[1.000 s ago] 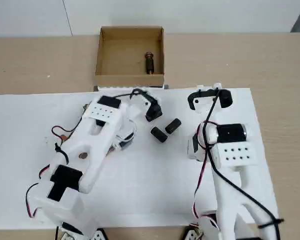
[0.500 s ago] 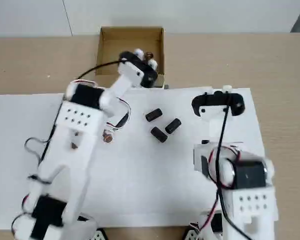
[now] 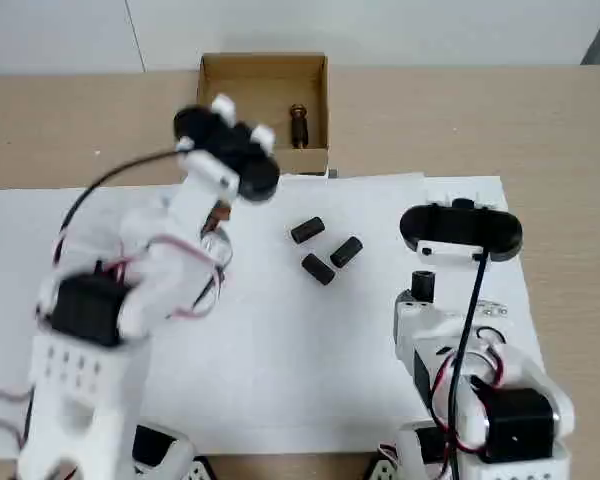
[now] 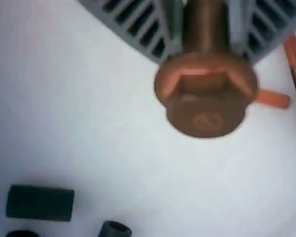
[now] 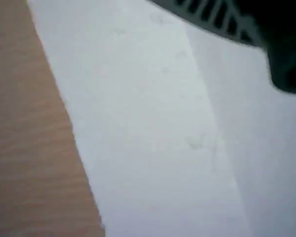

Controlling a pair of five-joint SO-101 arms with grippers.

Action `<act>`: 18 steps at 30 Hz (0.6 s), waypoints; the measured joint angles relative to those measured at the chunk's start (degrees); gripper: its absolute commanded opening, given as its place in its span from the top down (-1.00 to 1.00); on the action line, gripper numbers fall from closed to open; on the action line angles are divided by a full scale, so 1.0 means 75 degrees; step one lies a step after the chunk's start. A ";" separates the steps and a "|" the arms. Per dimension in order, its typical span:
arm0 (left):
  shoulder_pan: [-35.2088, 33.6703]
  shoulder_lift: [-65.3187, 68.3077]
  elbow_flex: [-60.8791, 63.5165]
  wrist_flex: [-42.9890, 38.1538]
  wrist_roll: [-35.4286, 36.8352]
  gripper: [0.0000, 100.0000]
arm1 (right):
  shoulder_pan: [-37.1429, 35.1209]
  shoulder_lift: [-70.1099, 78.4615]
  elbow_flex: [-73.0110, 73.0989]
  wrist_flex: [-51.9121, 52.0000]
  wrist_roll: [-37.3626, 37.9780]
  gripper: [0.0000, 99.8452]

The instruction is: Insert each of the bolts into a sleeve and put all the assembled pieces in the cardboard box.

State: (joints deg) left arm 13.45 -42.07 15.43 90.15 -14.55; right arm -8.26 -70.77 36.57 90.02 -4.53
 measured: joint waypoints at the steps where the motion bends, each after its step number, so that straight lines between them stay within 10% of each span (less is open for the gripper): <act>1: 0.0000 -0.0410 0.0387 -0.0012 0.0141 0.99 | 0.0000 -0.0035 0.0000 0.0000 0.0000 0.99; 18: 0.0000 -0.6377 0.6142 -0.3095 0.2508 0.99 | -0.1090 -0.0059 0.2508 -0.2626 -0.0105 1.00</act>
State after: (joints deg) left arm 13.45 -89.89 61.49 66.95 4.26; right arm -16.44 -71.21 55.38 70.33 -5.32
